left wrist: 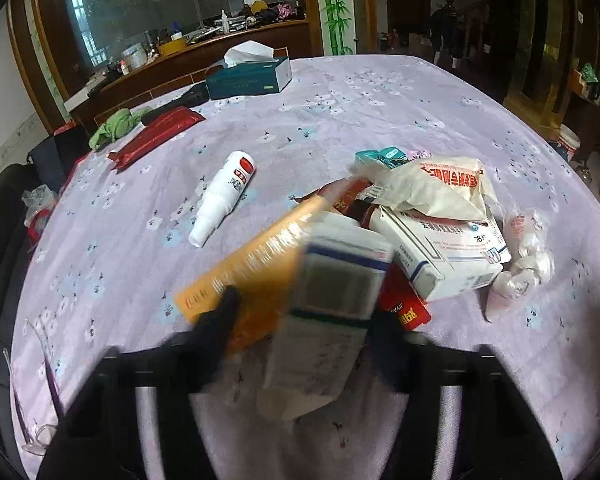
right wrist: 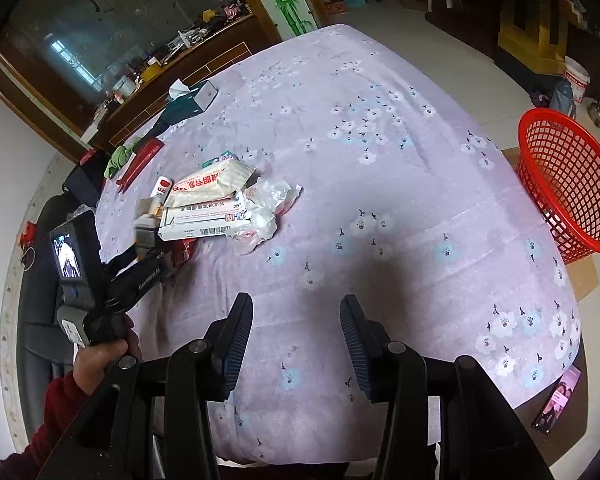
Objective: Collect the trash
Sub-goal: 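Grasp the white medicine box with the left tool while the right tool grasps a plastic bag, then lift the medicine box and plastic bag and carry them toward the basket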
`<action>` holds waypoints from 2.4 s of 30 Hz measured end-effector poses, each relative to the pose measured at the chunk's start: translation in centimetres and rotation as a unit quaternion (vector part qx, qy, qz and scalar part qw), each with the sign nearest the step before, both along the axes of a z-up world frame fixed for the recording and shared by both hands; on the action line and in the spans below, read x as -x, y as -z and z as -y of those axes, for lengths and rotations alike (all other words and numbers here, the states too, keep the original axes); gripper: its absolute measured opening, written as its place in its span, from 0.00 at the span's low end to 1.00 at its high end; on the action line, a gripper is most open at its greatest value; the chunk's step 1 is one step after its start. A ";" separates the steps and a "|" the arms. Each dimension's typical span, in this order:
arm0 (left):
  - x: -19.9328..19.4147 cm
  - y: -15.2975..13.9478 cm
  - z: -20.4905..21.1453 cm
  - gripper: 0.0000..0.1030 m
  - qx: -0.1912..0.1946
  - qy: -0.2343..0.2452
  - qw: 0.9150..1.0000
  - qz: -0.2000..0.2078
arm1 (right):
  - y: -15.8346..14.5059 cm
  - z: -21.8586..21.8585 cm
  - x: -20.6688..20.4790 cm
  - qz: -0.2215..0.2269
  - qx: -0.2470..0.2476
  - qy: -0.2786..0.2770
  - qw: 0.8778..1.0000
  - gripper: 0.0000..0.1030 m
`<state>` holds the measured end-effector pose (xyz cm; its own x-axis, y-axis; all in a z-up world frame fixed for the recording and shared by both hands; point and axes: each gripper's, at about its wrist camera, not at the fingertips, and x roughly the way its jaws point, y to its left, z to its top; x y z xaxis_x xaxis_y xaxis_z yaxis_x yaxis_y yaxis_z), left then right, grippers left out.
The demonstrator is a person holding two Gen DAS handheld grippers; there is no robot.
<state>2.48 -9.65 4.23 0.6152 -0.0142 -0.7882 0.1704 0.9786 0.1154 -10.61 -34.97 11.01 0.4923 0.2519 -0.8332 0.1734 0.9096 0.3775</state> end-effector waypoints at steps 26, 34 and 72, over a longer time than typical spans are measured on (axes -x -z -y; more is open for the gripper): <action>8.2 -4.0 -4.0 0.32 0.098 0.018 0.995 -0.021 | 8.4 -5.0 -13.6 -0.046 0.001 -0.021 0.999 0.28; 8.5 -4.5 -0.7 0.32 0.111 0.041 0.993 -0.020 | 3.9 -4.4 -8.6 0.016 0.040 -0.046 0.998 0.28; 8.7 -8.1 12.9 0.32 0.067 0.101 0.993 0.015 | -1.5 5.1 0.3 0.089 0.089 -0.004 0.992 0.29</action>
